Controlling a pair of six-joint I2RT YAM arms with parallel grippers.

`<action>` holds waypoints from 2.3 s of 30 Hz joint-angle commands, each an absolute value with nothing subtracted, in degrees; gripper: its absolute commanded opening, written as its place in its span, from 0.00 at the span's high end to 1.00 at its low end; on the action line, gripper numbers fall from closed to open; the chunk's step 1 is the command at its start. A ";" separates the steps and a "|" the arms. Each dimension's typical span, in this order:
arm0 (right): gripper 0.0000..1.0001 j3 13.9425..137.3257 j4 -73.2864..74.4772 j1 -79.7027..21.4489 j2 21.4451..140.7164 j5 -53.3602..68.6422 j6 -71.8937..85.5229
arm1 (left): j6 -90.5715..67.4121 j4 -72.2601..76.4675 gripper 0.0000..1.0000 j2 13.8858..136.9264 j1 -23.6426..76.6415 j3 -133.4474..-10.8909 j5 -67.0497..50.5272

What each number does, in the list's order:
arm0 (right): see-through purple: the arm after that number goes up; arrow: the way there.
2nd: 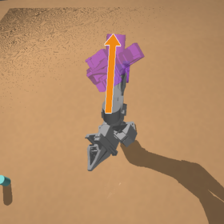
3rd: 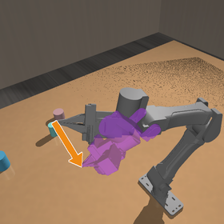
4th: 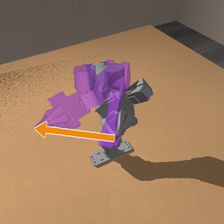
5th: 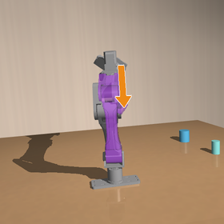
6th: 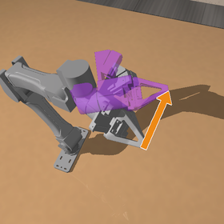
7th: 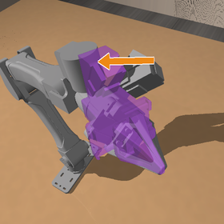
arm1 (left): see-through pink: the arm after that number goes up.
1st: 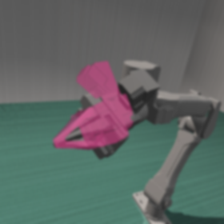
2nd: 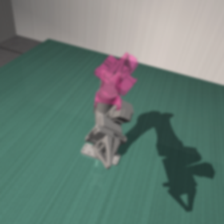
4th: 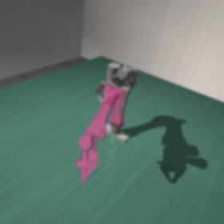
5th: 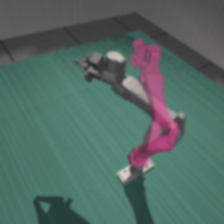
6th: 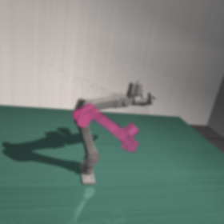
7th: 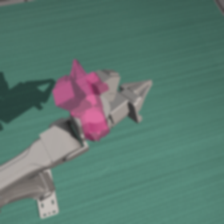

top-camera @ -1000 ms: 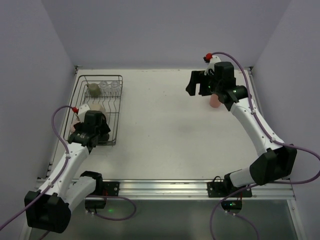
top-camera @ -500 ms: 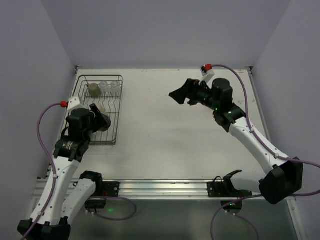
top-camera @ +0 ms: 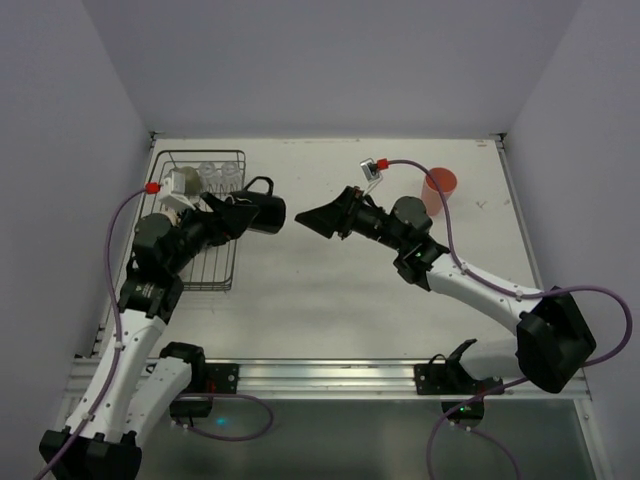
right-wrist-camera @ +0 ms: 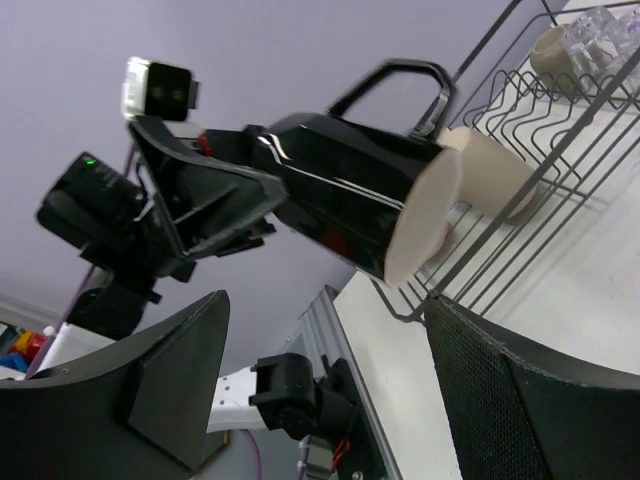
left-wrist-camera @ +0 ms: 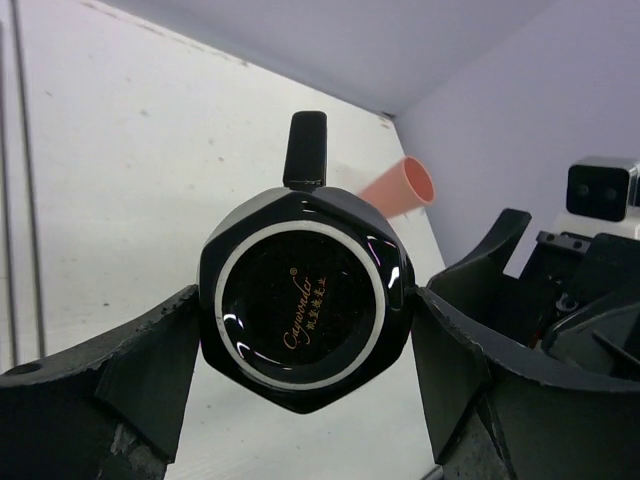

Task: Unload the cups from the dish rack

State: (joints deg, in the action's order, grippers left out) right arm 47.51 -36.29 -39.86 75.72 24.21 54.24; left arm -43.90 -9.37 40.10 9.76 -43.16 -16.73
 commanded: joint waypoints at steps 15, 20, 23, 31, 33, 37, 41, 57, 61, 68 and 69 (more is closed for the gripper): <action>0.23 44.91 -48.59 -42.45 75.85 22.14 59.06 | -57.39 23.91 0.87 41.75 14.06 -36.04 -33.31; 0.36 47.45 -55.54 -43.07 78.66 26.89 62.65 | -57.57 25.05 0.82 42.71 16.61 -34.10 -34.36; 0.54 49.30 -58.43 -43.50 80.77 27.33 64.59 | -56.26 23.91 0.65 42.54 16.61 -34.01 -34.01; 1.00 50.88 -40.22 -43.24 76.92 21.19 56.19 | -38.78 1.28 0.00 40.26 16.61 -43.49 -22.62; 1.00 55.25 -30.47 -42.72 76.29 19.44 51.97 | -33.09 -4.80 0.00 39.21 16.61 -45.78 -18.65; 1.00 67.57 1.76 -39.21 78.74 12.94 35.30 | -24.10 -17.89 0.00 38.15 16.61 -49.74 -6.11; 1.00 80.55 19.48 -31.31 88.38 10.20 26.21 | -20.92 -21.00 0.00 35.96 16.96 -46.77 1.39; 1.00 113.73 43.51 -22.41 122.16 -3.69 7.21 | -18.46 -19.51 0.00 37.62 19.78 -40.96 9.49; 1.00 114.00 43.94 -21.62 124.62 -3.60 6.50 | -18.54 -19.95 0.00 38.85 19.69 -41.22 11.24; 0.77 113.03 43.95 -21.01 125.34 -4.22 5.71 | -19.42 -20.57 0.00 42.00 18.46 -42.53 12.22; 0.72 113.03 43.68 -21.01 124.98 -4.13 5.80 | -19.60 -21.00 0.00 42.53 18.37 -42.97 12.39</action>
State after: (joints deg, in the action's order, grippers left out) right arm 110.54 43.46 -21.12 126.19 -3.57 7.81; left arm -19.92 -20.82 41.58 19.05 -40.60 10.09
